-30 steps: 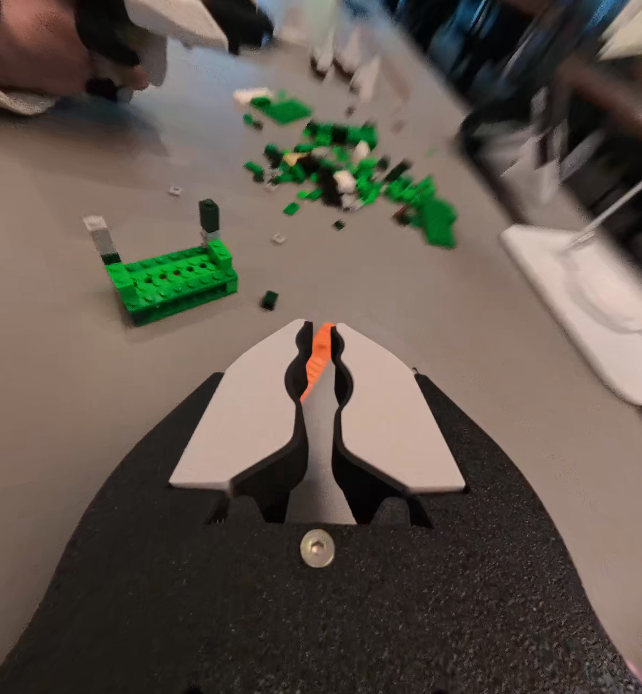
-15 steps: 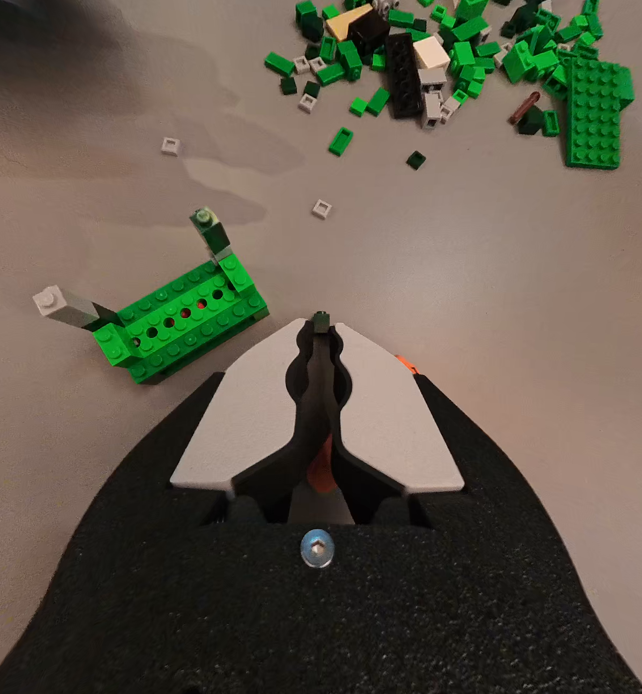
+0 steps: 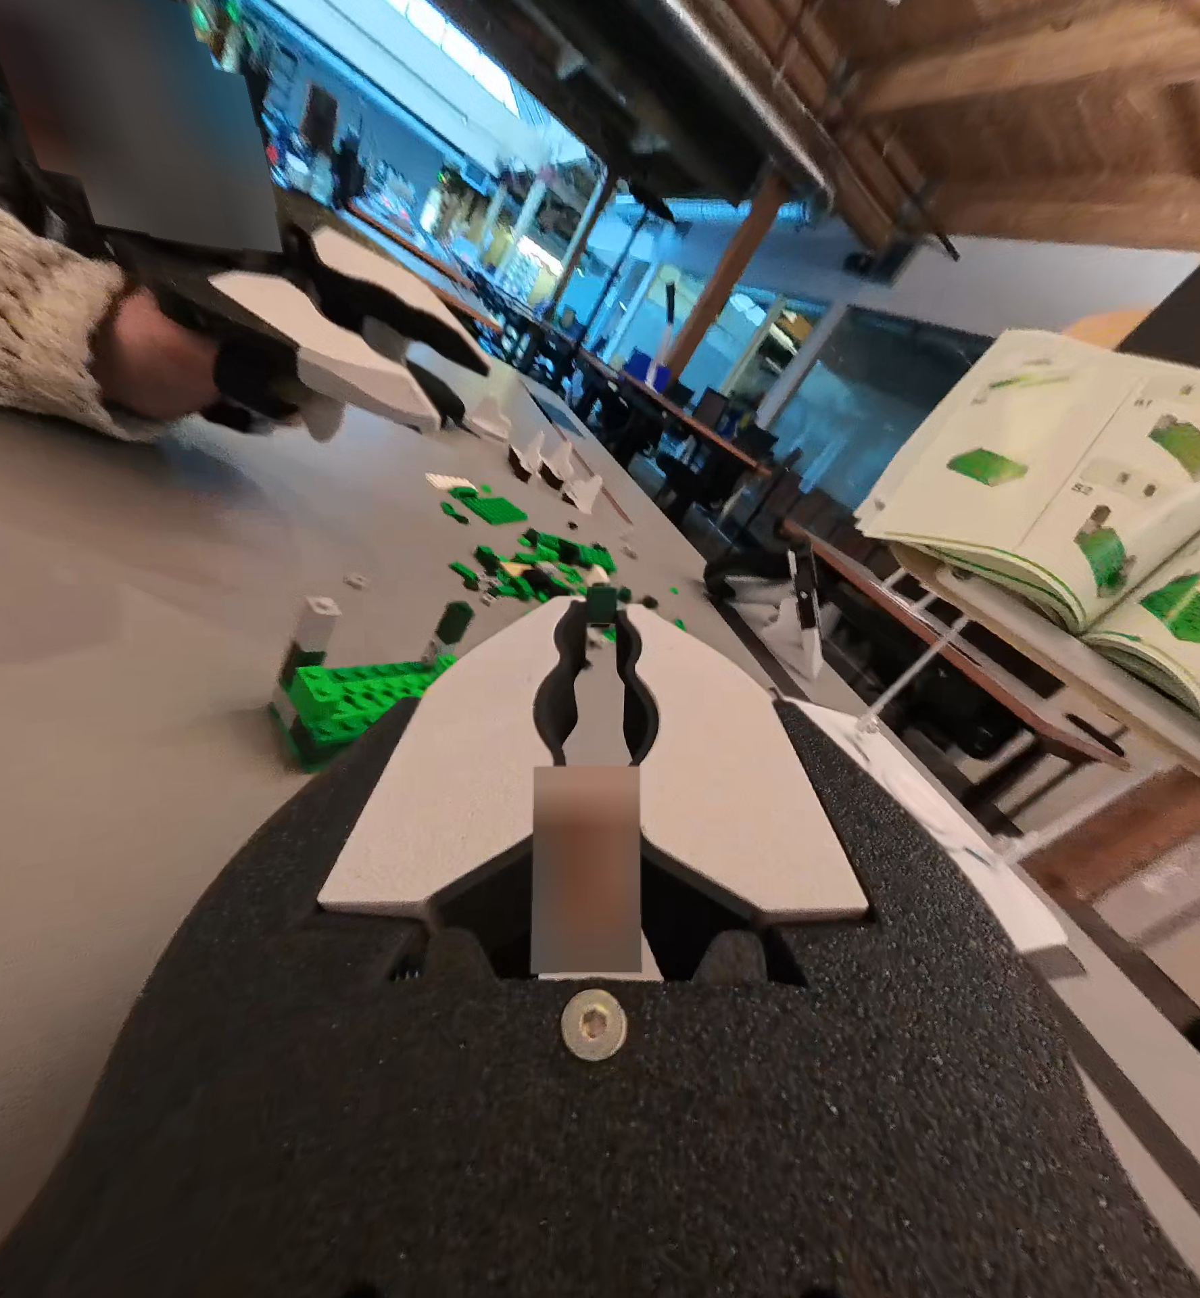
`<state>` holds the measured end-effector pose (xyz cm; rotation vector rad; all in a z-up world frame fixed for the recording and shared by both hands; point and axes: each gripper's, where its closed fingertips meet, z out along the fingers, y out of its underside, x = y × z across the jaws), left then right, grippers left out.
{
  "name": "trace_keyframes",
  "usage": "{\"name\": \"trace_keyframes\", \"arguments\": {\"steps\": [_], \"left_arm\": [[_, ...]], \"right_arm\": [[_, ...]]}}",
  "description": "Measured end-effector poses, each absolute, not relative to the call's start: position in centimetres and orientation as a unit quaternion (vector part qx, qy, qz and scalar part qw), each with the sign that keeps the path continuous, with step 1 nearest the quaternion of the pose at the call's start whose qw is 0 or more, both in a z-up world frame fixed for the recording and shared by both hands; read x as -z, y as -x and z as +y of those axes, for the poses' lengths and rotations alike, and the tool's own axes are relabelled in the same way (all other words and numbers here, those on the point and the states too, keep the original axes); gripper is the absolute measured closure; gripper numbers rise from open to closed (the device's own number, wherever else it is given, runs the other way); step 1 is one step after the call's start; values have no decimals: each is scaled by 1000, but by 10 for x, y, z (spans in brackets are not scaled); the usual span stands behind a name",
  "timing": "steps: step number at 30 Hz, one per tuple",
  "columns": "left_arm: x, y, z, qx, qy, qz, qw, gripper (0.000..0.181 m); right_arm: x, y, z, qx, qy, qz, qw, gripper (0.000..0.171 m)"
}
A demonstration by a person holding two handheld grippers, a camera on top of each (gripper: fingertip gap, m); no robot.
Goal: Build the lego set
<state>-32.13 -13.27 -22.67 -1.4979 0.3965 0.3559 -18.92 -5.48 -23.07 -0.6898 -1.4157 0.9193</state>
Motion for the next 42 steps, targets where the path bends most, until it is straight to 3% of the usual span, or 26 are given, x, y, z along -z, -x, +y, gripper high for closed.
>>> {"name": "trace_keyframes", "arguments": {"steps": [7, 12, 16, 23, 33, 36, 42], "left_arm": [[205, 232, -132, -227, 613, 279, 704, 149], [216, 169, -107, -145, 646, 305, 685, 143], [222, 157, -90, -203, 637, 331, 667, 140], [221, 142, -73, -278, 615, 359, 645, 140], [207, 134, -80, -302, 573, 361, 671, 168], [209, 135, -82, -305, 574, 368, 665, 169], [229, 135, -83, -272, 610, 452, 592, 169]], "right_arm": [[219, 161, -84, -588, 290, -585, 478, 164], [213, 149, -89, -673, 280, -564, 388, 164], [207, 142, -86, -735, 285, -532, 309, 164], [209, 142, -92, -746, 287, -536, 272, 164], [211, 141, -94, -750, 286, -543, 246, 164], [213, 141, -95, -747, 287, -549, 241, 164], [225, 144, -94, -704, 308, -593, 241, 160]]}}
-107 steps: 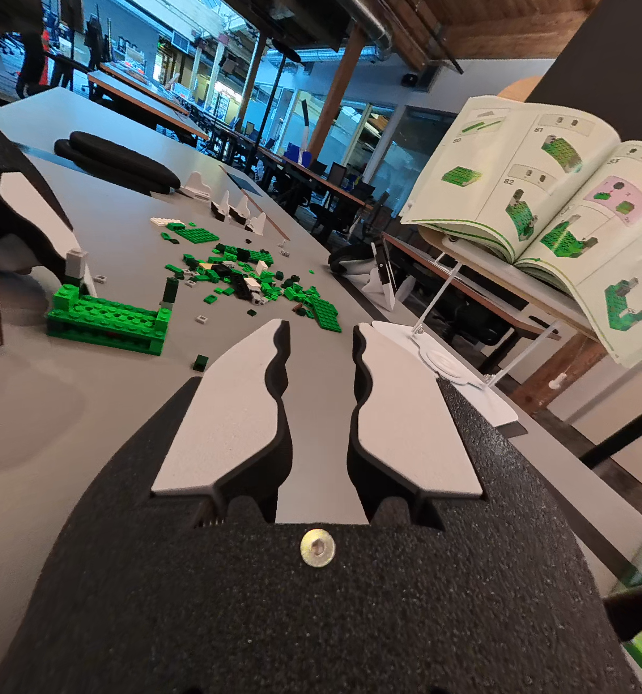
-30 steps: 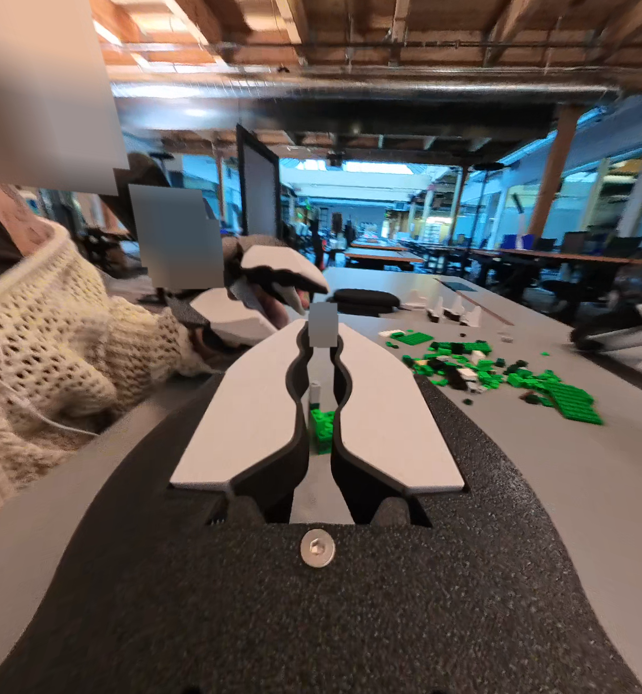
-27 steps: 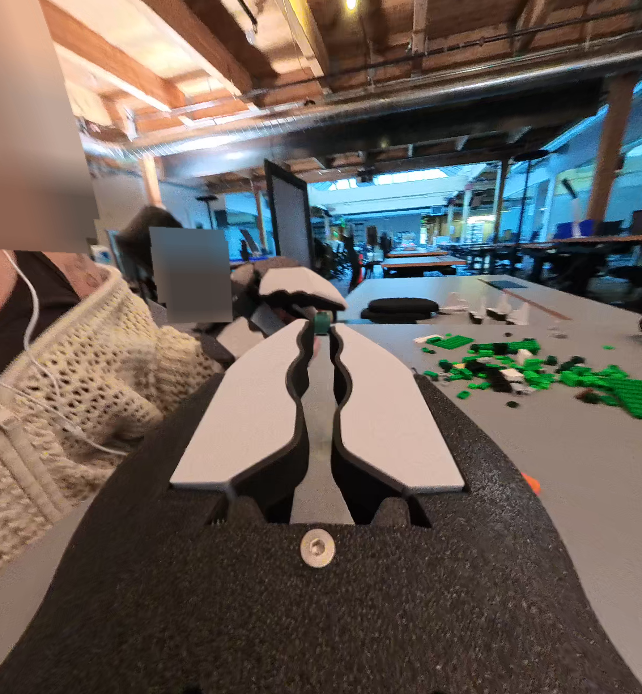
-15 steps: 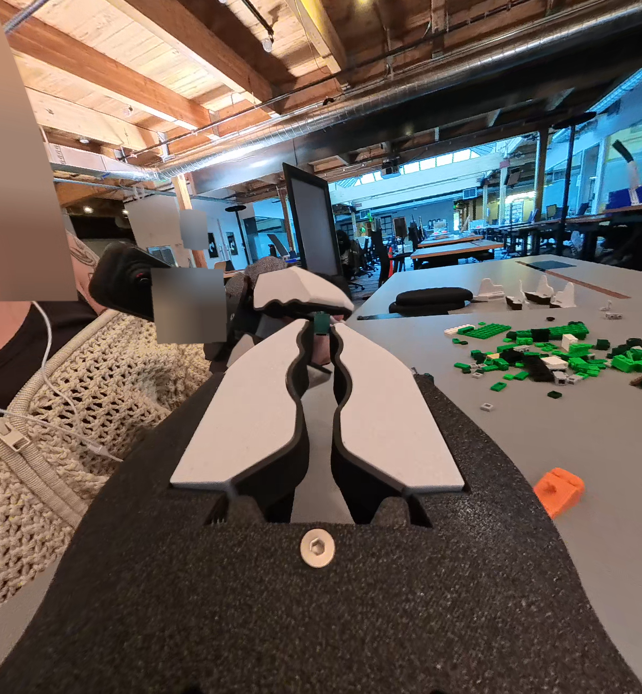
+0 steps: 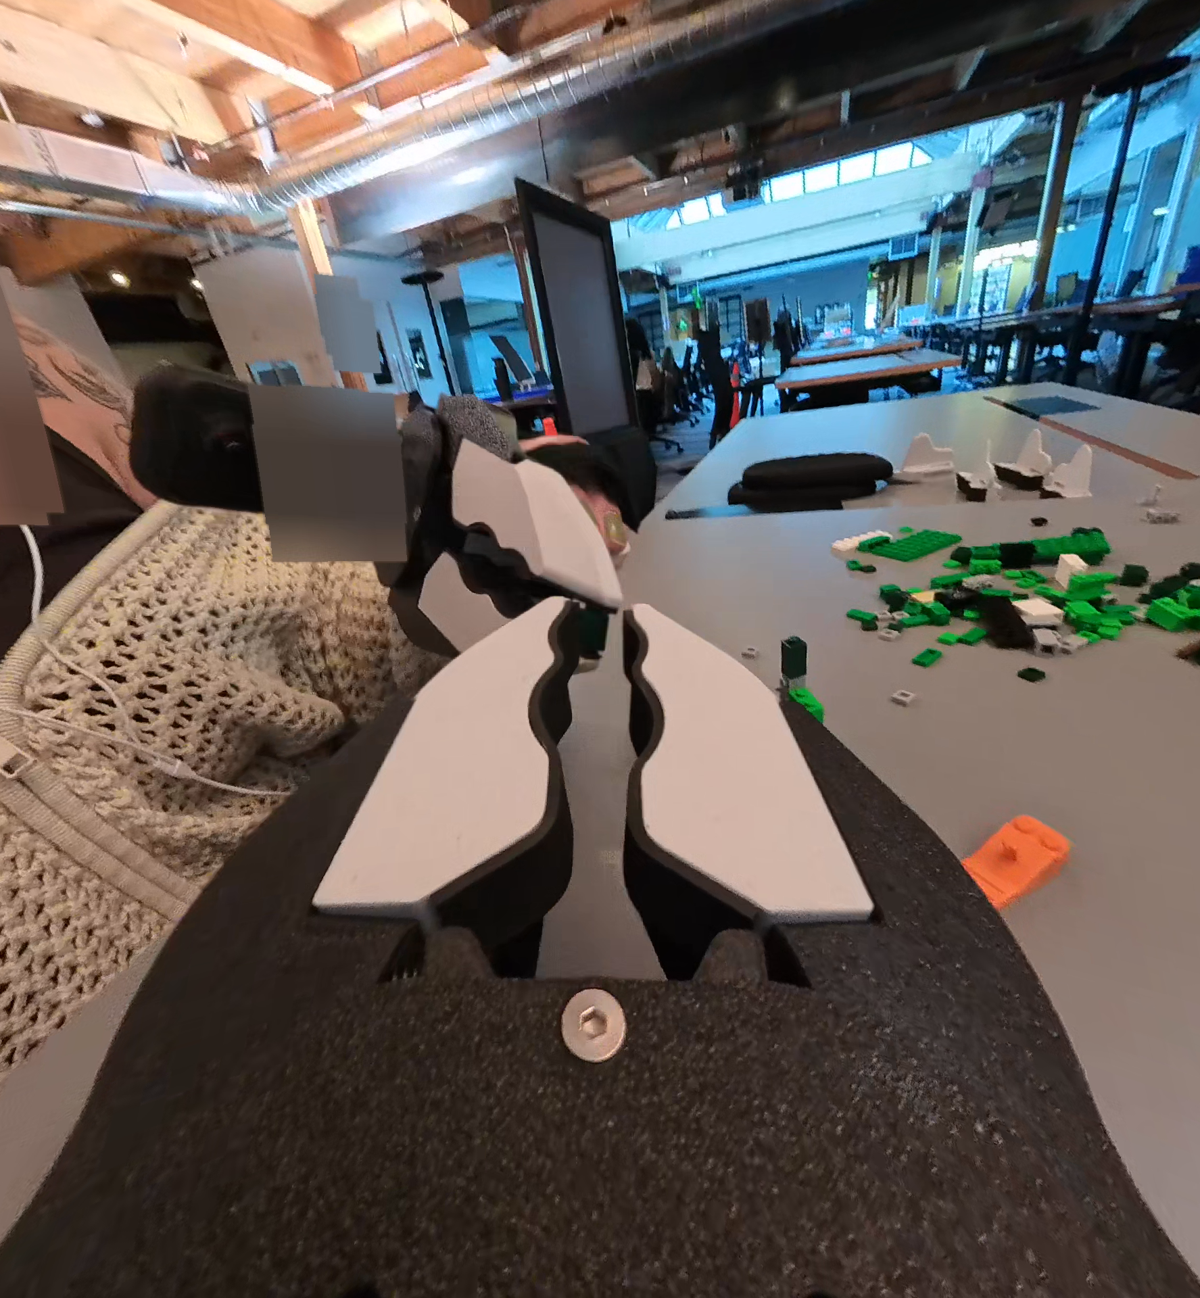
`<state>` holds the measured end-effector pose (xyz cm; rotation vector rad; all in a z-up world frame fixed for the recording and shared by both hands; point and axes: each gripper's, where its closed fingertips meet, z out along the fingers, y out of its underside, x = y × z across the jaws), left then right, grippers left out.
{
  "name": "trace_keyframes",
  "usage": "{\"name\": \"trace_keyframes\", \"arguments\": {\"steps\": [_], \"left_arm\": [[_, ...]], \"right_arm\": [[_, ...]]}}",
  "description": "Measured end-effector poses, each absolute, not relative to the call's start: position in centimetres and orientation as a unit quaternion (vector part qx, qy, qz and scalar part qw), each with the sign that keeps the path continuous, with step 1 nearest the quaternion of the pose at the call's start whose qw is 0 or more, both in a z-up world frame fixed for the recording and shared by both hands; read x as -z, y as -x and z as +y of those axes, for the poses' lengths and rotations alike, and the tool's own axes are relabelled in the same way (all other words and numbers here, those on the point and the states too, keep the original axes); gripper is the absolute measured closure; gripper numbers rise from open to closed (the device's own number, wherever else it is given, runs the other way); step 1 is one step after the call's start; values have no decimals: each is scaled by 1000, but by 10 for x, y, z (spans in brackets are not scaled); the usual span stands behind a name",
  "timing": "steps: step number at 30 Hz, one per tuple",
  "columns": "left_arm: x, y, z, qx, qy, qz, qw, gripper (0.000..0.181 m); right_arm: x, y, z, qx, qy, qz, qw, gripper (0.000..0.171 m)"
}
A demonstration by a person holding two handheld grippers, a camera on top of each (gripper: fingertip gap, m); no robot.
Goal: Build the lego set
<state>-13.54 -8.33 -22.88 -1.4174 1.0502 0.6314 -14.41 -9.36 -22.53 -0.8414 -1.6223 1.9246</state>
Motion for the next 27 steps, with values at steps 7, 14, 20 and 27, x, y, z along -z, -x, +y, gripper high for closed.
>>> {"name": "trace_keyframes", "arguments": {"steps": [7, 14, 20, 27], "left_arm": [[250, 139, -83, -270, 628, 528, 504, 170], [256, 142, -80, -266, 642, 528, 488, 170], [254, 142, -78, -264, 645, 521, 492, 170], [256, 141, -77, -262, 646, 521, 493, 170]], "right_arm": [[241, 147, -84, -676, 357, -618, 184, 149], [253, 149, -87, -648, 378, -641, 163, 156], [256, 149, -87, -645, 386, -643, 147, 152], [256, 146, -90, -646, 378, -649, 137, 164]]}}
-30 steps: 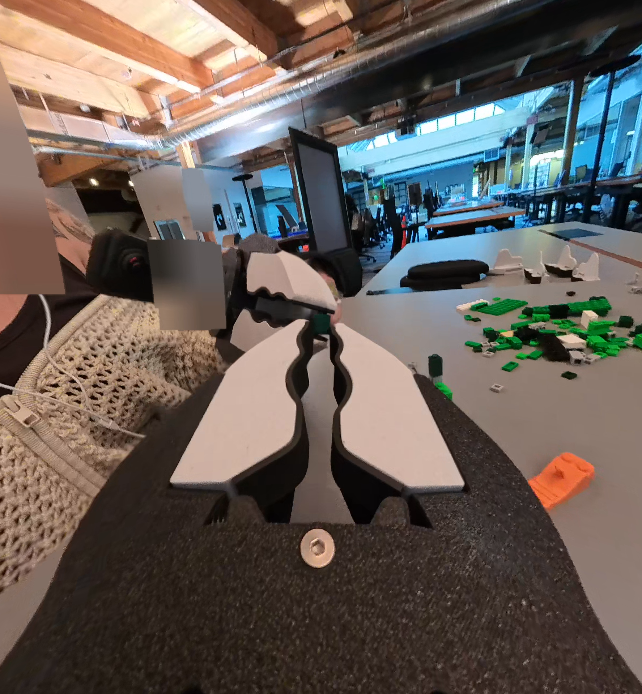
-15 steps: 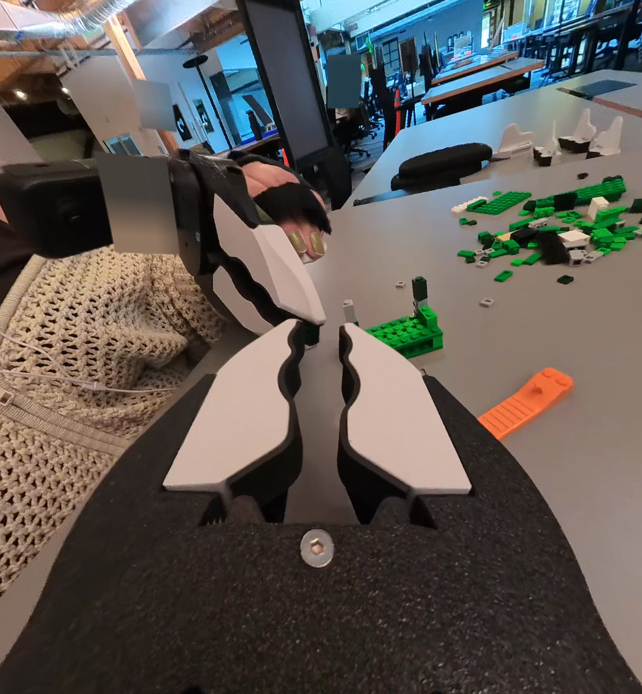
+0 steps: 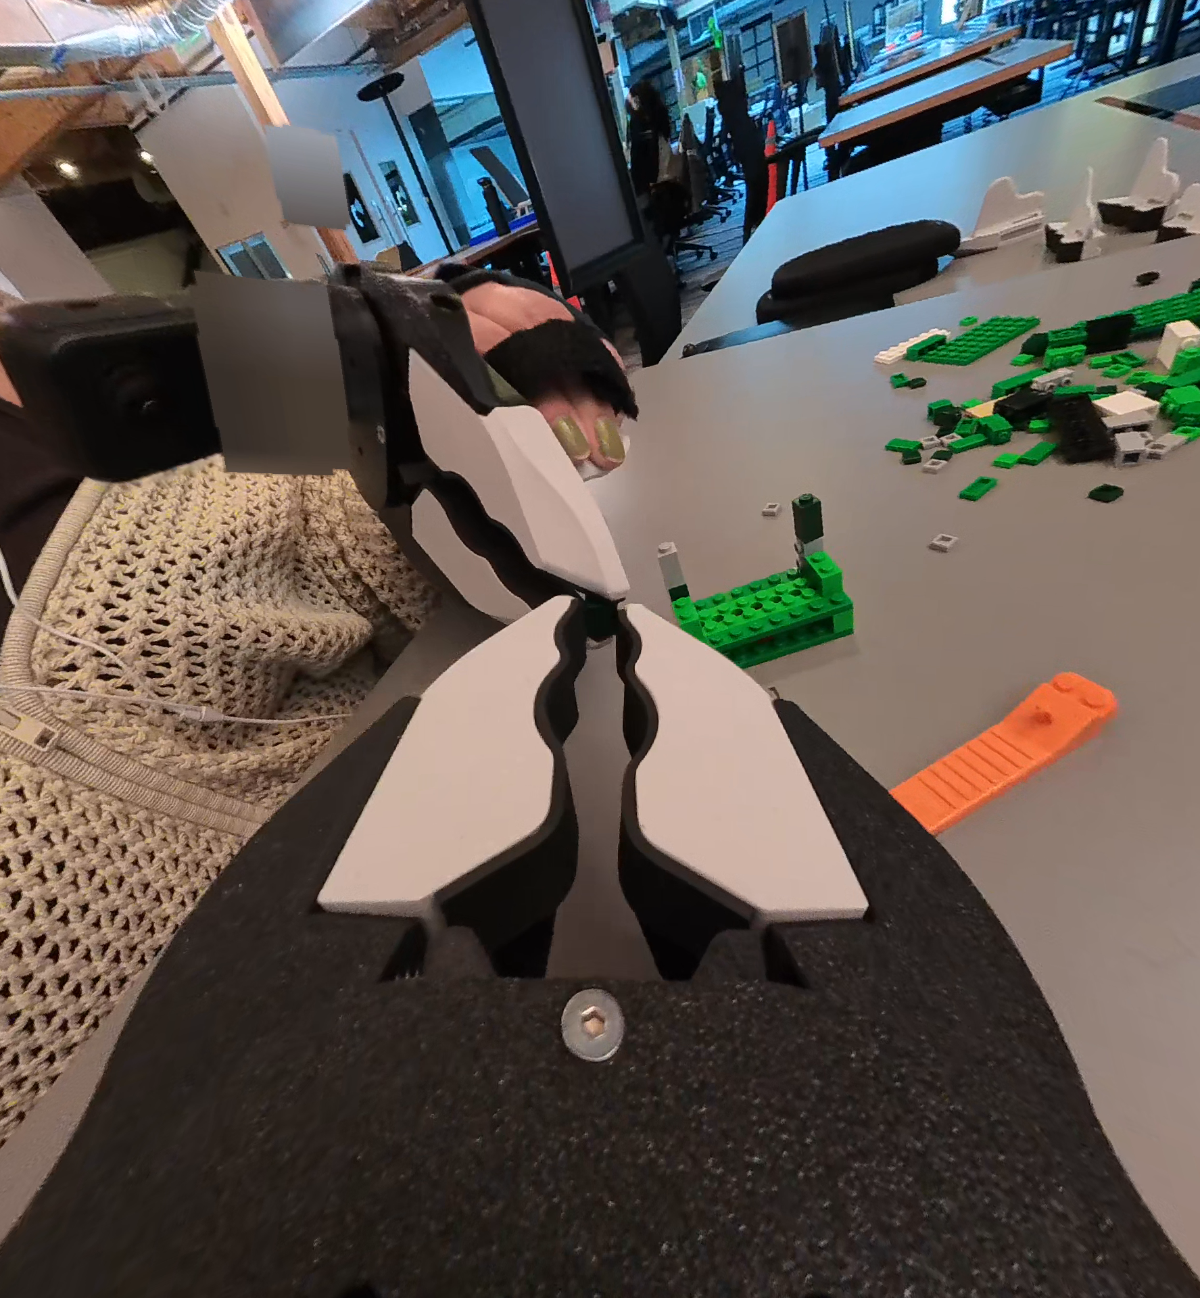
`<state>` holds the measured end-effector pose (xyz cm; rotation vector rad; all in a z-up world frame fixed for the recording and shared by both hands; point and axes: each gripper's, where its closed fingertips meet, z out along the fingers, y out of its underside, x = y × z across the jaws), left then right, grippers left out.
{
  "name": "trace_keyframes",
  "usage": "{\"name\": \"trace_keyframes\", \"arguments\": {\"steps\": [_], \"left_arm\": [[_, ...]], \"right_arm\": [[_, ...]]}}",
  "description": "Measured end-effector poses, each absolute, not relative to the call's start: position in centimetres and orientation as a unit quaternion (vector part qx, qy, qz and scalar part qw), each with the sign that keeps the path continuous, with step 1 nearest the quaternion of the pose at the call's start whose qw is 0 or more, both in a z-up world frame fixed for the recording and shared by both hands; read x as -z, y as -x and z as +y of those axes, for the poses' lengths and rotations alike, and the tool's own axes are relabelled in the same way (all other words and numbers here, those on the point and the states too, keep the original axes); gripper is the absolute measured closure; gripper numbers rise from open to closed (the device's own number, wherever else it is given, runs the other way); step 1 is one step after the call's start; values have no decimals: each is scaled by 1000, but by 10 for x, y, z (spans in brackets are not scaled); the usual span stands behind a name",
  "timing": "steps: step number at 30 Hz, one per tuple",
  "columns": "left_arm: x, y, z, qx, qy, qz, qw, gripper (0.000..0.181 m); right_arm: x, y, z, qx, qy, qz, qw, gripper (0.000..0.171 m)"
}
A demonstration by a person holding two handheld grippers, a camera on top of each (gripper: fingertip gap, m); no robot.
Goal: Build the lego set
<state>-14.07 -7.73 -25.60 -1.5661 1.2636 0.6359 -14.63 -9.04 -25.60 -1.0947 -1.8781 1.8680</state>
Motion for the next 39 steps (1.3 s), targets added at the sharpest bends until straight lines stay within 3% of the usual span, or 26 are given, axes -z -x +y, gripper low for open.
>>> {"name": "trace_keyframes", "arguments": {"steps": [6, 12, 14, 16, 17, 32, 39], "left_arm": [[255, 144, -80, -234, 671, 479, 516, 161], [256, 179, -103, -179, 727, 387, 538, 121], [273, 197, -114, -127, 779, 339, 511, 106], [297, 209, -126, -51, 841, 293, 453, 76], [305, 213, -130, -28, 853, 285, 436, 74], [336, 221, -106, 121, 869, 281, 389, 91], [335, 224, -100, 121, 872, 277, 384, 105]], "right_arm": [[257, 145, -92, -642, 377, -654, 138, 164], [251, 145, -84, -657, 377, -635, 154, 164], [248, 146, -80, -658, 371, -631, 178, 164], [243, 146, -75, -662, 362, -623, 207, 164], [241, 146, -72, -664, 361, -618, 218, 164], [237, 145, -68, -675, 355, -605, 228, 164], [236, 144, -68, -679, 353, -602, 226, 164]]}}
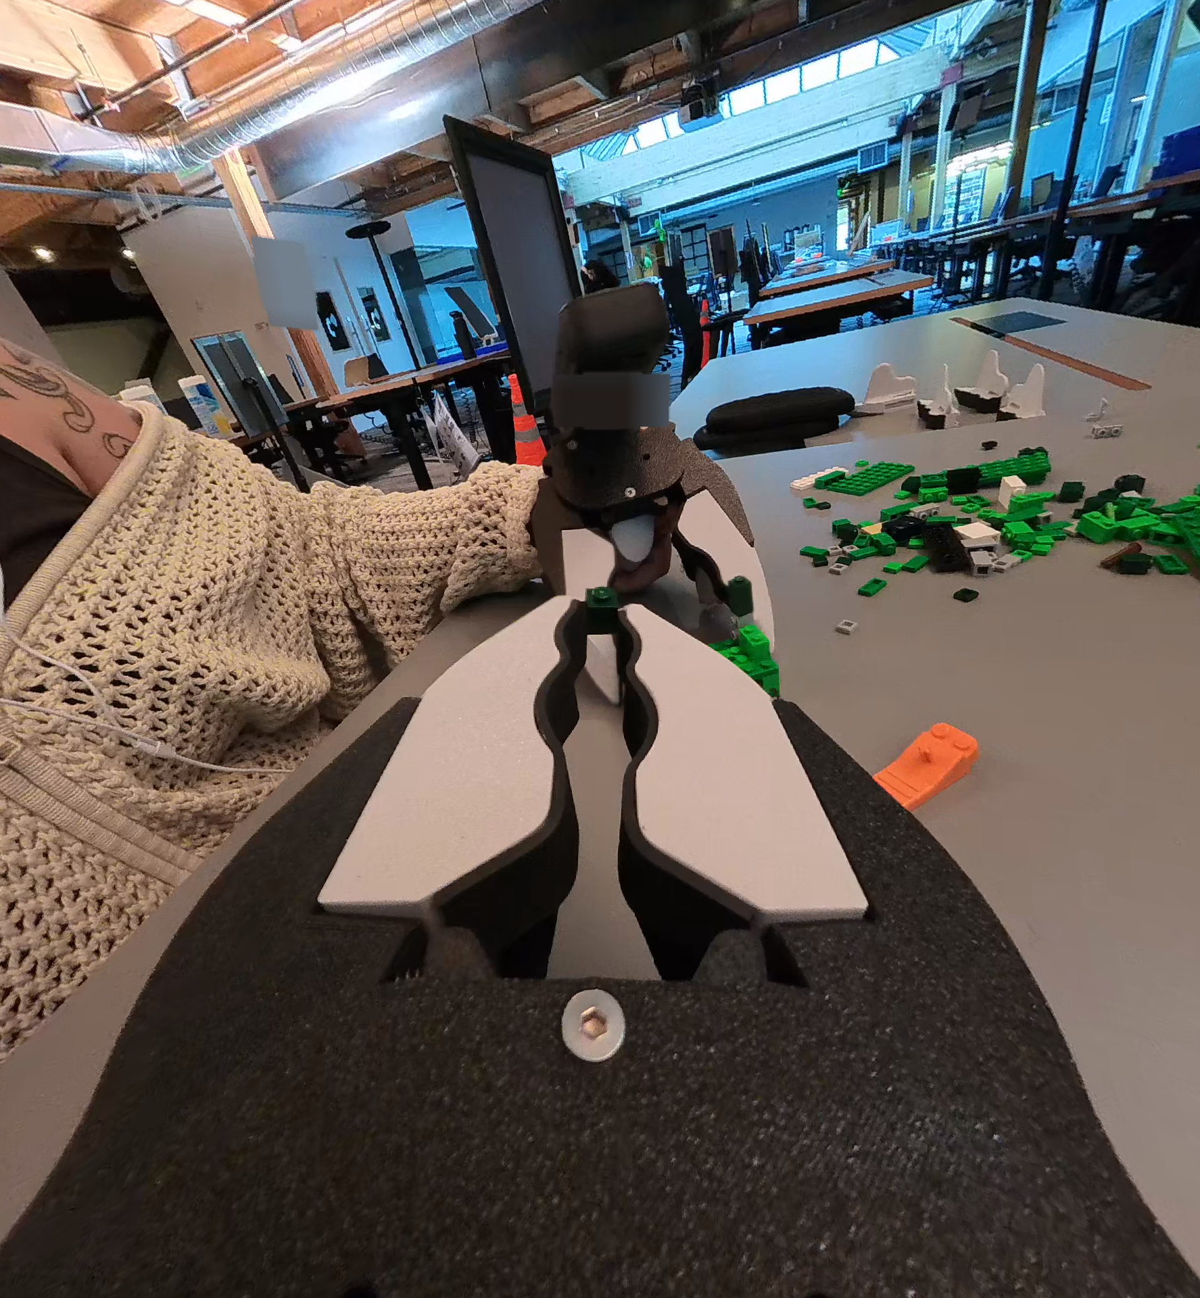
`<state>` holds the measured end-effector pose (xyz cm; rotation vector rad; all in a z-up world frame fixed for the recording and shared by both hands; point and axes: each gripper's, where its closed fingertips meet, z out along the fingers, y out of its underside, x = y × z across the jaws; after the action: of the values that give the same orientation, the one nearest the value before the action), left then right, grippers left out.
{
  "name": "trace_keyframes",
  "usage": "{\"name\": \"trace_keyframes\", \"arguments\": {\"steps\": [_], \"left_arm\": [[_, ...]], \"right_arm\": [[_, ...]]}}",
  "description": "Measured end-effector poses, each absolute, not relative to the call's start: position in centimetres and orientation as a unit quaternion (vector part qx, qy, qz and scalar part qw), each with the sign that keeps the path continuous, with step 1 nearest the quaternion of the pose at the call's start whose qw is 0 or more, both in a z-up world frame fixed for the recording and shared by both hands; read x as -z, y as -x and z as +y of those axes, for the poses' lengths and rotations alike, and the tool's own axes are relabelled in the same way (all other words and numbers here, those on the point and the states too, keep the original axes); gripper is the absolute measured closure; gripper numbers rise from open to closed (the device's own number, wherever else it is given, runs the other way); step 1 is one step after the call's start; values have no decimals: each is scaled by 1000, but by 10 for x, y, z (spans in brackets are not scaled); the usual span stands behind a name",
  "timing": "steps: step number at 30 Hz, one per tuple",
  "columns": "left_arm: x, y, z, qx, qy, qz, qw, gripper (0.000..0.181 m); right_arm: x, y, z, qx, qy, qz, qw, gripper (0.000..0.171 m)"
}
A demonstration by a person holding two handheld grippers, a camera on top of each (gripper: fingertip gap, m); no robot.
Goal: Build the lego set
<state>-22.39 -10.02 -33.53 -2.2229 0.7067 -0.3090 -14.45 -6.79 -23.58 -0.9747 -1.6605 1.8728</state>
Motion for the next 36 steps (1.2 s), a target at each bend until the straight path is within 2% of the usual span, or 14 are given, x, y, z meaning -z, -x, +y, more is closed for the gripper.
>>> {"name": "trace_keyframes", "arguments": {"steps": [18, 21, 28, 36], "left_arm": [[333, 222, -98, 108, 862, 287, 404, 110], [328, 219, -93, 114, 856, 286, 415, 111], [306, 209, -64, 127, 840, 285, 444, 111], [298, 201, -17, 167, 816, 282, 476, 111]], "right_arm": [[233, 143, -66, -686, 346, -596, 233, 164], [230, 143, -62, -682, 338, -593, 264, 164], [219, 146, -24, -641, 361, -547, 400, 164], [217, 145, -7, -632, 379, -523, 428, 164]]}}
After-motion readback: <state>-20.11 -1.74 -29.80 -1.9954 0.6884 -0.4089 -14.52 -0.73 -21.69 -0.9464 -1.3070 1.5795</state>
